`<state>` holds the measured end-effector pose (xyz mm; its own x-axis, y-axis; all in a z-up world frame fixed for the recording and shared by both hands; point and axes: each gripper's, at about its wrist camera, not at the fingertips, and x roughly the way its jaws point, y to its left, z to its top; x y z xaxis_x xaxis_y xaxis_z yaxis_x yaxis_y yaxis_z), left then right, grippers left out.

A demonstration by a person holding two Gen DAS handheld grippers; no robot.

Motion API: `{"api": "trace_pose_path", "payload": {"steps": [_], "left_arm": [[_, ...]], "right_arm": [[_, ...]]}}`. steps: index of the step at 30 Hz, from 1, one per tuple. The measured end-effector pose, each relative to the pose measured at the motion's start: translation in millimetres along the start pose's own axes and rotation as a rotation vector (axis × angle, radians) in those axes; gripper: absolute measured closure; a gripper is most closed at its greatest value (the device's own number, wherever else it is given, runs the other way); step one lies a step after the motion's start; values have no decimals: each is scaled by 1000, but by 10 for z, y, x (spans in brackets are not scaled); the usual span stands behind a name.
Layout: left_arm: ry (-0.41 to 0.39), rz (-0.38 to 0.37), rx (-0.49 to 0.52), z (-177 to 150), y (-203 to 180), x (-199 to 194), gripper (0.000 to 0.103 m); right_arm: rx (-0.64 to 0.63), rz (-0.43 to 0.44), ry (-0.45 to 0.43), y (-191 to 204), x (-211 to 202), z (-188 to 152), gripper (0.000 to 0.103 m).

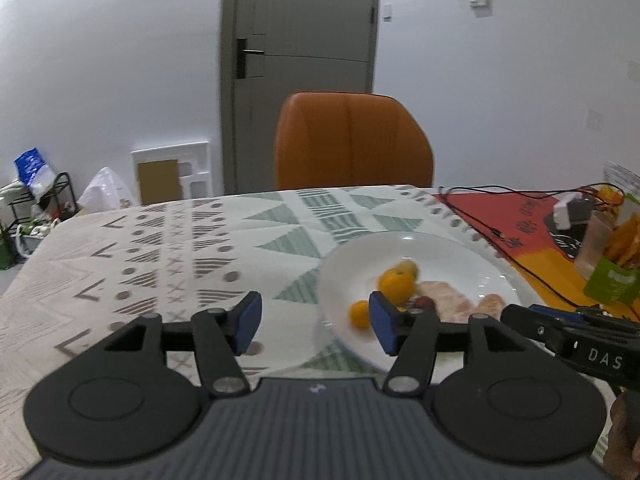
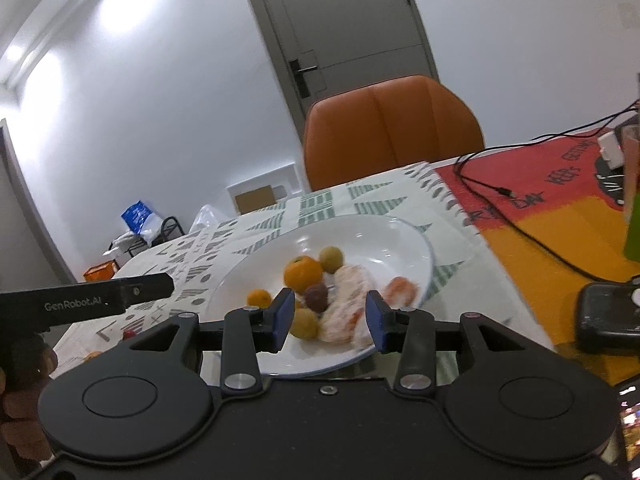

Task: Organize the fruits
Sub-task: 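Move the left tool back to the table and grasp the large orange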

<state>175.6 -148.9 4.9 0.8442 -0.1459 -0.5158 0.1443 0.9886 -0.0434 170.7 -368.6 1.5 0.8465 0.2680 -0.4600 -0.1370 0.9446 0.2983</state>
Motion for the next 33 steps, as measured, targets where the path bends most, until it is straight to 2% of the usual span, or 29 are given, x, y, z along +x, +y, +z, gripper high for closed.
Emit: {"api": "trace_pose_path", "payload": {"steps": [4, 10, 13, 18, 27, 29, 33], "left_arm": [[-12, 40, -34, -20, 230, -78, 35], [-3, 99, -81, -87, 546, -176, 35], [-4, 130, -111, -115, 698, -231, 34], [-1, 166, -147, -168, 918, -314, 34], [6, 173, -178, -294, 1122, -416, 34], [12, 169, -192, -324, 1171, -420, 34], [29, 156, -214, -399, 1249, -406, 34]], "right_arm": [[-21, 13, 5, 152, 45, -9, 58], [-42, 46, 24, 352, 101, -29, 57], [-59, 64, 30, 458, 124, -38, 52], [-85, 87, 41, 638, 169, -65, 51], [-130, 115, 63, 914, 221, -121, 42], [-146, 124, 67, 985, 227, -130, 35], [-160, 135, 78, 1099, 269, -145, 29]]}}
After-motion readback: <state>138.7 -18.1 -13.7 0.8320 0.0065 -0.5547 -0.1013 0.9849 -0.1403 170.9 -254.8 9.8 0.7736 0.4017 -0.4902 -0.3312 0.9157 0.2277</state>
